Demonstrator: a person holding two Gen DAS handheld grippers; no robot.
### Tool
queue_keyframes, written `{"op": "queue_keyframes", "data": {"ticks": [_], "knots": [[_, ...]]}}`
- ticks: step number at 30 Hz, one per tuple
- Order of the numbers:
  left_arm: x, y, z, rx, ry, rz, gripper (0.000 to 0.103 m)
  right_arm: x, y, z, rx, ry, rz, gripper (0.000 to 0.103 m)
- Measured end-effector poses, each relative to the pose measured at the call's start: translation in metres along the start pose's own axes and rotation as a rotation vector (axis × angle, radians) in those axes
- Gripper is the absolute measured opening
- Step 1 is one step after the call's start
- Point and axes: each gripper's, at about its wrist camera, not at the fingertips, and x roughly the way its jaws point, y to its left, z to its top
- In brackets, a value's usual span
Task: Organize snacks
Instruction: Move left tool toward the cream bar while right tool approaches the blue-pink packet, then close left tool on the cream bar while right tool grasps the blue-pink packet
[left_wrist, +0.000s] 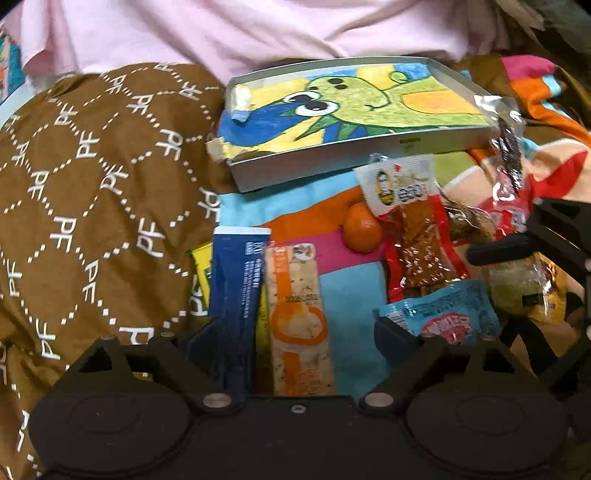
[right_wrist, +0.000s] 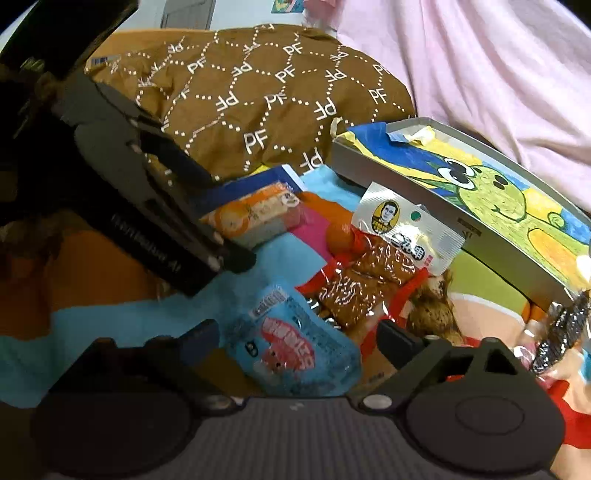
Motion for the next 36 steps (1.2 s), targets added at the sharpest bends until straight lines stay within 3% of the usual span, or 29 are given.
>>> {"op": "queue_keyframes", "data": {"ticks": [9,14,18,29,36], "knots": [[0.003,-0.003,0.003,-0.028,0.059,-0.023,0.072,0.005,-0.013,-0.012,0.039,0.027,0.080,0.081],[0.004,0.001,0.005,-0.037,0.081,-0.029,0.049,-0.006,-0.011,-0.015,0.017,0.015,0.105,0.077],[0.007,0.007,0.006,-0.051,0.089,-0.037,0.046,-0.008,-0.007,-0.015,-0.014,0.008,0.110,0.078],[0.021,0.018,0.003,-0.109,0.136,-0.086,0.046,0.012,0.013,-0.015,-0.173,0.019,-0.001,0.082],[0.018,0.014,0.000,-0.132,0.139,-0.103,0.038,0.014,0.008,-0.016,-0.138,0.039,0.013,0.073]]}}
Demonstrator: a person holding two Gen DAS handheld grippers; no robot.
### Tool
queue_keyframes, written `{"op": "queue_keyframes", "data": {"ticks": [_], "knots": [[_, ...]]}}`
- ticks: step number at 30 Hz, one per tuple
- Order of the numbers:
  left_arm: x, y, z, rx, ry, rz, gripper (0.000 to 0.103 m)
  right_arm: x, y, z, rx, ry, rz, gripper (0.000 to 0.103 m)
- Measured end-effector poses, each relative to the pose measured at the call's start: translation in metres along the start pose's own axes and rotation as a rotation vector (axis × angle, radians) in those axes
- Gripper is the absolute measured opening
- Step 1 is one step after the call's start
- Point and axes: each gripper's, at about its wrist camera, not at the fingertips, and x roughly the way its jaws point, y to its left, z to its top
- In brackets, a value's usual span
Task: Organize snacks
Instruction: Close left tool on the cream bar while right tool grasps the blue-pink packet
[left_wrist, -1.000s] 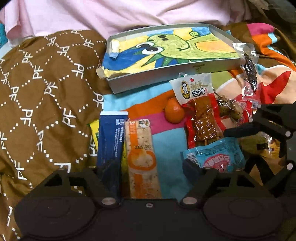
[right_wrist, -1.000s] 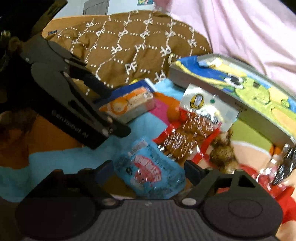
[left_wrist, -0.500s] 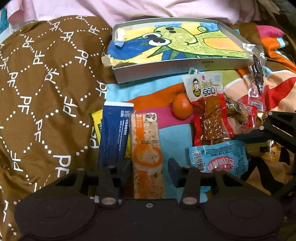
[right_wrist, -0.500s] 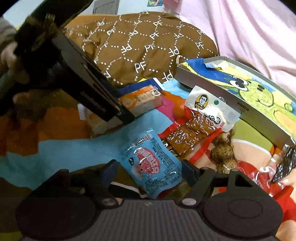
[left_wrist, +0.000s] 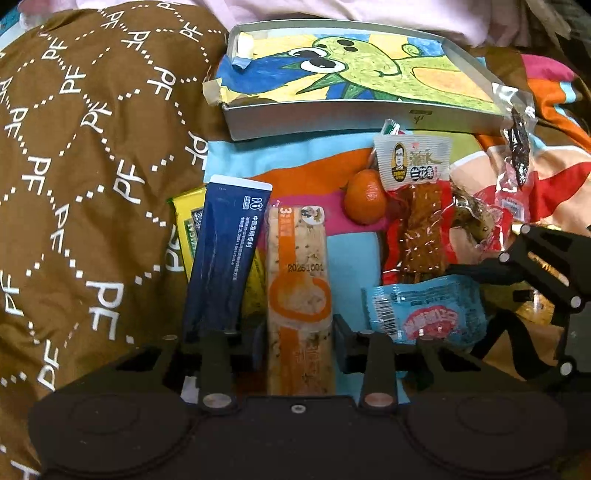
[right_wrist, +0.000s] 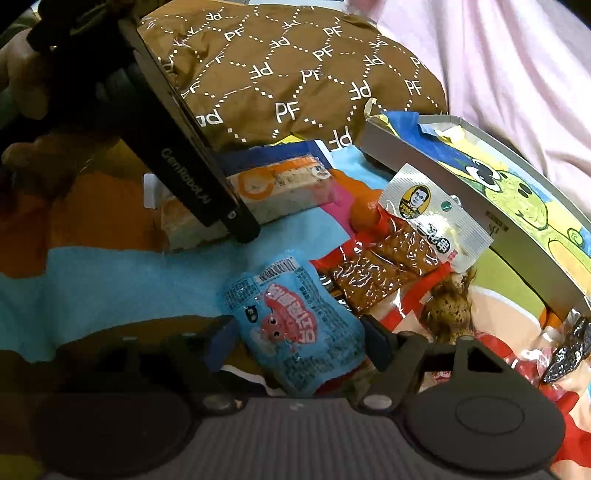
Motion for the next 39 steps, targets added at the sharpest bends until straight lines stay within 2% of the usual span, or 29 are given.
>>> {"op": "queue_keyframes", "data": {"ticks": [9,16,19,22,25,29,34,39], "knots": [[-0.009,-0.006,-0.004,-0.056,0.000,-0.036,0.035,0.004,0.004,0.005,0.000,0.024,-0.033,0.070],[-0.014,-0.007,-0.006,-0.087,-0.012,-0.045,0.035,-0.001,0.025,0.006,-0.113,0.007,-0.155,0.067],[-0.014,-0.006,-0.007,-0.101,-0.011,-0.048,0.035,-0.004,0.032,0.006,-0.156,-0.006,-0.196,0.065],[-0.014,-0.007,-0.006,-0.106,0.001,-0.034,0.035,-0.005,0.036,0.005,-0.188,-0.011,-0.226,0.056],[-0.014,-0.007,-0.007,-0.119,0.012,-0.031,0.035,-0.003,0.032,0.005,-0.164,-0.003,-0.218,0.055],[-0.015,-0.006,-0.008,-0.133,0.018,-0.034,0.035,0.001,0.023,0.008,-0.131,0.019,-0.182,0.059],[-0.018,-0.007,-0.008,-0.126,0.012,-0.038,0.035,-0.005,0.027,0.002,-0.169,0.032,-0.162,0.063],[-0.017,-0.006,-0.008,-0.135,0.014,-0.040,0.035,0.006,0.027,0.000,-0.181,0.020,-0.199,0.073]]}}
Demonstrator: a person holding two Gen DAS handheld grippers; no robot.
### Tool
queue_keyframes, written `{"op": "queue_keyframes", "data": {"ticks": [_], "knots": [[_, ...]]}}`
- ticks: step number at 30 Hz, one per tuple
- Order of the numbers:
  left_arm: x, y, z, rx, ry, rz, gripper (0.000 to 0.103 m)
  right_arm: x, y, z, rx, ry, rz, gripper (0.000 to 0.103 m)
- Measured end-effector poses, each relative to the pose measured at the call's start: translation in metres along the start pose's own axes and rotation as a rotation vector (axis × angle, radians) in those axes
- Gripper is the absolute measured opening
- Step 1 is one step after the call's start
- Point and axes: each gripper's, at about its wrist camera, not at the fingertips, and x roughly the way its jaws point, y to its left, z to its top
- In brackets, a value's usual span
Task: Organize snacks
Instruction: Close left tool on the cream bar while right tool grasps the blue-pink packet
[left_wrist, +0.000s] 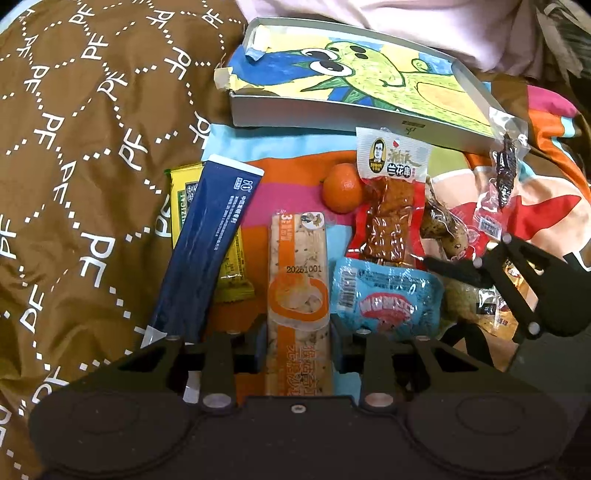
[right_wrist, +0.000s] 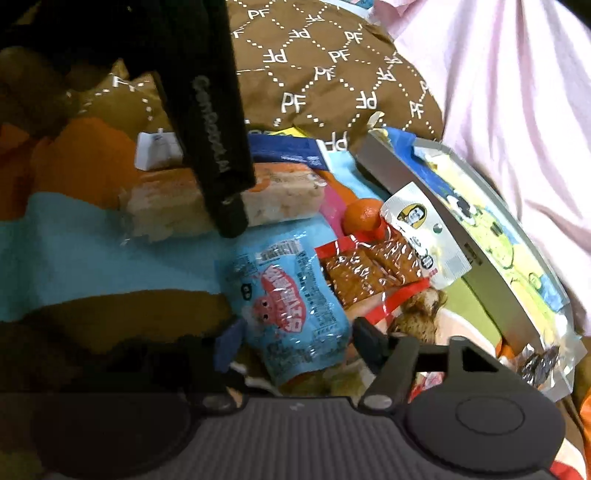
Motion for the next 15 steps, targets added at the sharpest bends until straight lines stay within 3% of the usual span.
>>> {"op": "queue_keyframes", "data": {"ticks": [2,6,15], "knots": [[0.000,0.001,0.000,-0.006,0.000,0.001,0.035,0.003,-0.003,0.001,0.033,0.003,0.022,0.064],[-0.001,0.002,-0.001,-0.025,0.000,-0.009,0.035,0.002,-0.001,0.001,0.036,0.000,0.030,0.060],[-0.015,0.000,-0.002,-0.044,-0.032,-0.006,0.035,-0.011,0.015,0.002,-0.053,-0.034,-0.045,0.047]]}}
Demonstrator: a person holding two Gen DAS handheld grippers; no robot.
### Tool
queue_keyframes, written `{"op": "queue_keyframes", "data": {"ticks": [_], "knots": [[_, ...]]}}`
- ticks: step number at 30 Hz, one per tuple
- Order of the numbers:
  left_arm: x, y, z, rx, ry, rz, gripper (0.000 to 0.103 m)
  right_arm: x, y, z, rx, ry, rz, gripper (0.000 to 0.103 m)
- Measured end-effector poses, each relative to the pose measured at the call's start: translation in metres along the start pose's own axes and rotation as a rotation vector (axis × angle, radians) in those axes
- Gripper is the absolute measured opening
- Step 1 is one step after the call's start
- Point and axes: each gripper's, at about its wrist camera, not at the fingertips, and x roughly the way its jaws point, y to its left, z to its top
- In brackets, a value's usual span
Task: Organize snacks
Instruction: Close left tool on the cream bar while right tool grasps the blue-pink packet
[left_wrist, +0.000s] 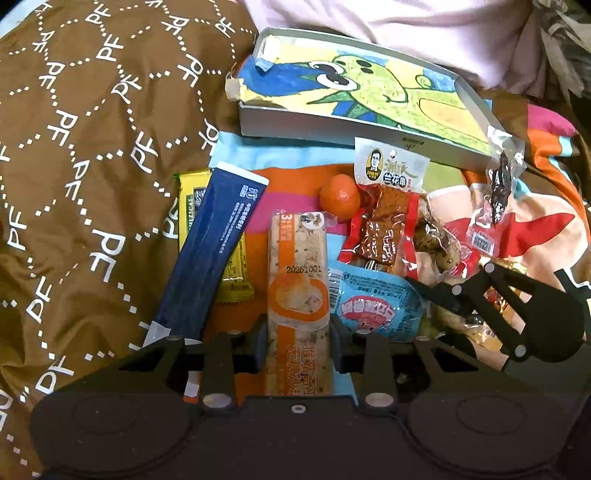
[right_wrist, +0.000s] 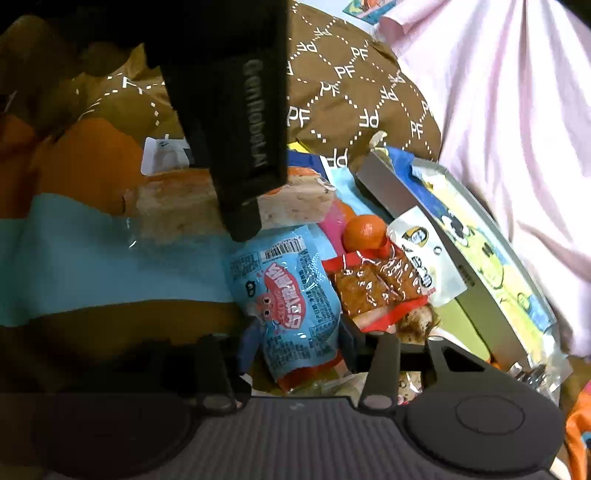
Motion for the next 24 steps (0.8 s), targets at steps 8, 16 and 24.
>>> {"op": "queue_keyframes", "data": {"ticks": [8,16,24], "knots": [[-0.015,-0.002,0.003,-0.014,-0.041,0.011,0.035,-0.006,0.009,0.003,-0.032,-0.025,-0.051,0.040],[-0.026,-0.002,0.007,-0.020,-0.075,0.017,0.035,-0.018,0.018,0.005,-0.091,-0.061,-0.121,0.020],[-0.027,-0.002,0.009,-0.024,-0.076,0.023,0.035,-0.024,0.006,0.001,-0.037,-0.058,-0.098,0.010]]}}
